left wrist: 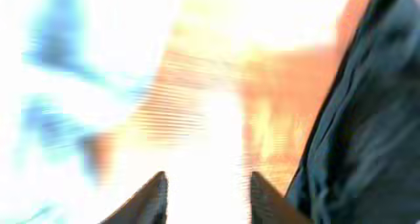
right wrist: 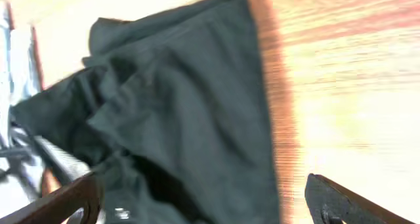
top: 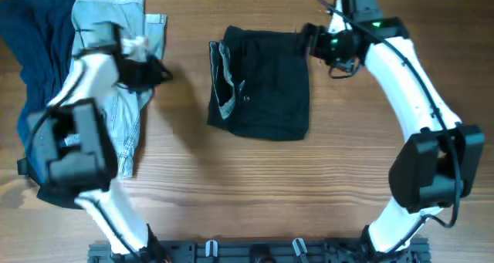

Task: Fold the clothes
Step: 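Carry the folded black shorts with right gripper to the upper right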

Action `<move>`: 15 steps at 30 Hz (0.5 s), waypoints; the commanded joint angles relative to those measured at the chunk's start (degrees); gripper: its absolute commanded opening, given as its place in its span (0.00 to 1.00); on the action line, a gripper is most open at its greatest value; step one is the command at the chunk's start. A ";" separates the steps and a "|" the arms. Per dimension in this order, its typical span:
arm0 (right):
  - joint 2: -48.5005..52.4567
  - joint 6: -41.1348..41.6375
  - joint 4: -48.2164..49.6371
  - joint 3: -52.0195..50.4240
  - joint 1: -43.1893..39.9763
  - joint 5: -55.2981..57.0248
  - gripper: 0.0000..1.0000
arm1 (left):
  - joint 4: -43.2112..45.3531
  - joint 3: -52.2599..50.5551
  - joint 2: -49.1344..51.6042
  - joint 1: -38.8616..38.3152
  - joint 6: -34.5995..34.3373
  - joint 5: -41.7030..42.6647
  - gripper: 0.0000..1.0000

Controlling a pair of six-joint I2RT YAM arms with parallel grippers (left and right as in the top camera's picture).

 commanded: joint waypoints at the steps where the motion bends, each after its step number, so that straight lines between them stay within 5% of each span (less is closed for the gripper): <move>1: 0.63 -5.16 4.63 -6.69 -2.12 -5.68 1.00 | -0.20 -0.24 -5.46 2.32 -9.03 -3.82 0.44; 11: 9.86 -10.03 25.79 -18.86 -4.76 -21.81 0.92 | -2.12 -0.24 -5.33 -0.42 -8.96 -4.76 0.44; 14: 13.77 -6.03 30.64 -19.76 -4.74 -24.15 0.66 | -2.78 -0.26 -5.33 -0.44 -8.81 -5.81 0.44; 15: 15.28 -5.09 31.52 -19.76 -4.74 -25.64 0.46 | -2.78 -0.24 -5.33 -0.44 -8.79 -6.38 0.43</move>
